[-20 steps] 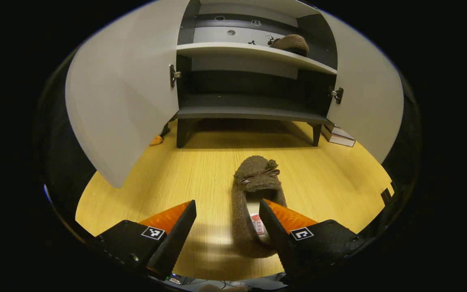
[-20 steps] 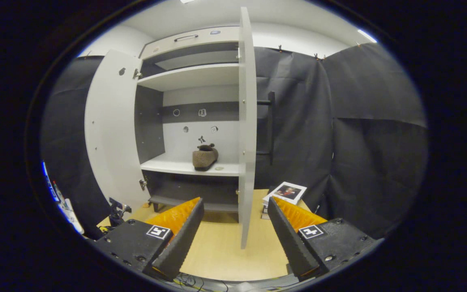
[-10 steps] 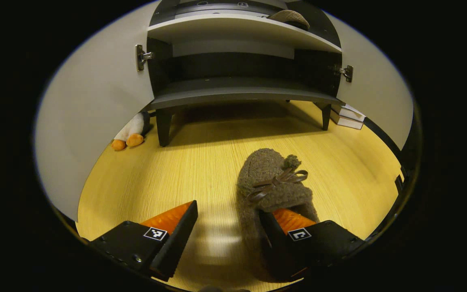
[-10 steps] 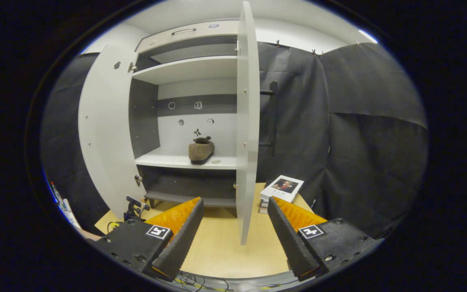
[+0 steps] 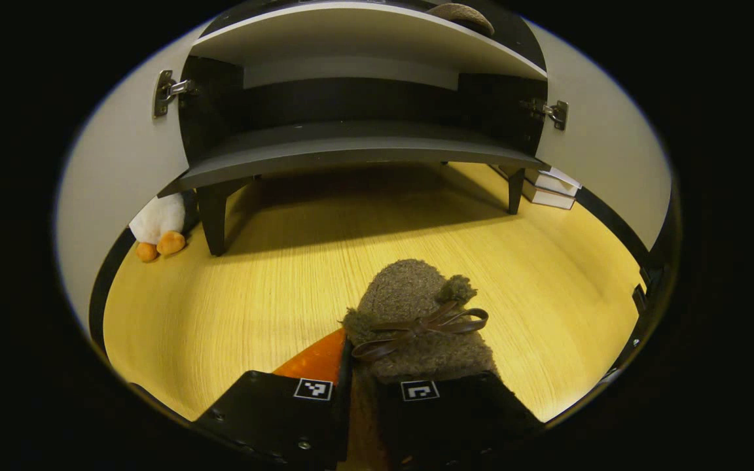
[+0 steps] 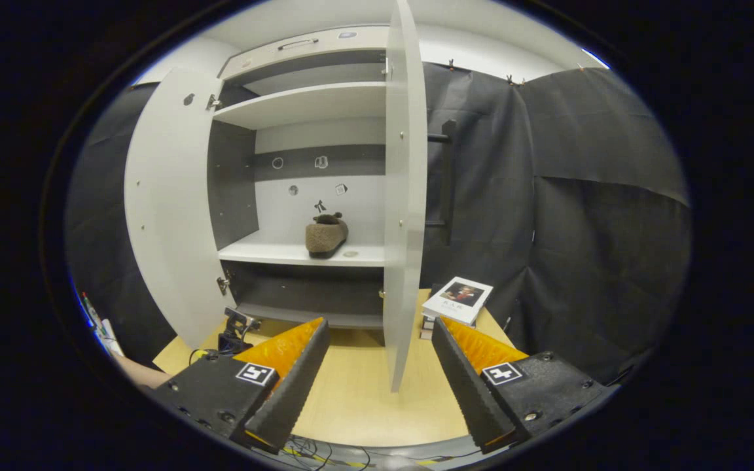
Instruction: Grab one shoe with the right hand and put it into the shoe cabinet, grab the other shoe with the left hand and put it into the shoe cabinet; then close the right door with the right hand and the left door with the left hand.
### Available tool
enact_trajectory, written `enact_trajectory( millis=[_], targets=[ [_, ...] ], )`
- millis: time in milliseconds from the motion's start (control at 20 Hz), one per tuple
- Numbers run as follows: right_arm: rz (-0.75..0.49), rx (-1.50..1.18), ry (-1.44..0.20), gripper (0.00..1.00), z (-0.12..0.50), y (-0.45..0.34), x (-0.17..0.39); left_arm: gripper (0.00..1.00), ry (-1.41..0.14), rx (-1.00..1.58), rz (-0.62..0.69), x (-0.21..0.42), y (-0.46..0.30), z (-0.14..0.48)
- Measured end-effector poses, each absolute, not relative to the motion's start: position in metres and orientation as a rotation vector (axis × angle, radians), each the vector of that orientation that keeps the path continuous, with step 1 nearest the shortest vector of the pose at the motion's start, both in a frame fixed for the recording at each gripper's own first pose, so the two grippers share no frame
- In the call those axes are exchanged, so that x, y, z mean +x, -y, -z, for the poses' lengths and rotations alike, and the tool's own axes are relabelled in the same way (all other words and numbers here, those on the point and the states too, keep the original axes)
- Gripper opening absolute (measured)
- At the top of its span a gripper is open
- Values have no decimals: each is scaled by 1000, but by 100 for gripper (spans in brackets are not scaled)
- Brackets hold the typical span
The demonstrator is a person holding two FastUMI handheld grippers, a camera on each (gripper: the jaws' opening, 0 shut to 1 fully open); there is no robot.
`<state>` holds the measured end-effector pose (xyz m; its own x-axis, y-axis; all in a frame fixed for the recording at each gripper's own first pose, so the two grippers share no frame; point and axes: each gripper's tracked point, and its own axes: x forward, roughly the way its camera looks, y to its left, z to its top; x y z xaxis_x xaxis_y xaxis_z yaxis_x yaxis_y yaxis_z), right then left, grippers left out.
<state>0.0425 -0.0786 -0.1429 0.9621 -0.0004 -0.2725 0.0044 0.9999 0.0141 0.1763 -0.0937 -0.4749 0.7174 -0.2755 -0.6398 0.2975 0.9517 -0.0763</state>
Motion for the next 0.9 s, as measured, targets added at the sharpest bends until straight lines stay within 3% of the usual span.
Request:
enact_trajectory(
  millis=[50, 100, 150, 550, 900],
  targets=[
    [-2, 20, -278, 100, 144, 78, 42, 20, -700, 51, 295, 179, 89, 475],
    [-8, 20, -279, 100, 144, 78, 41, 6, -711, 53, 271, 178, 87, 475],
    [-12, 16, -277, 100, 144, 77, 41, 1, -716, 48, 256, 177, 87, 474],
    [-65, 20, -219, 100, 123, 67, 33, 0, -652, 17, 191, 167, 74, 414],
    [-118, 22, -153, 100, 102, 56, 28, 0, -495, -3, 94, 162, 44, 289]
  ],
)
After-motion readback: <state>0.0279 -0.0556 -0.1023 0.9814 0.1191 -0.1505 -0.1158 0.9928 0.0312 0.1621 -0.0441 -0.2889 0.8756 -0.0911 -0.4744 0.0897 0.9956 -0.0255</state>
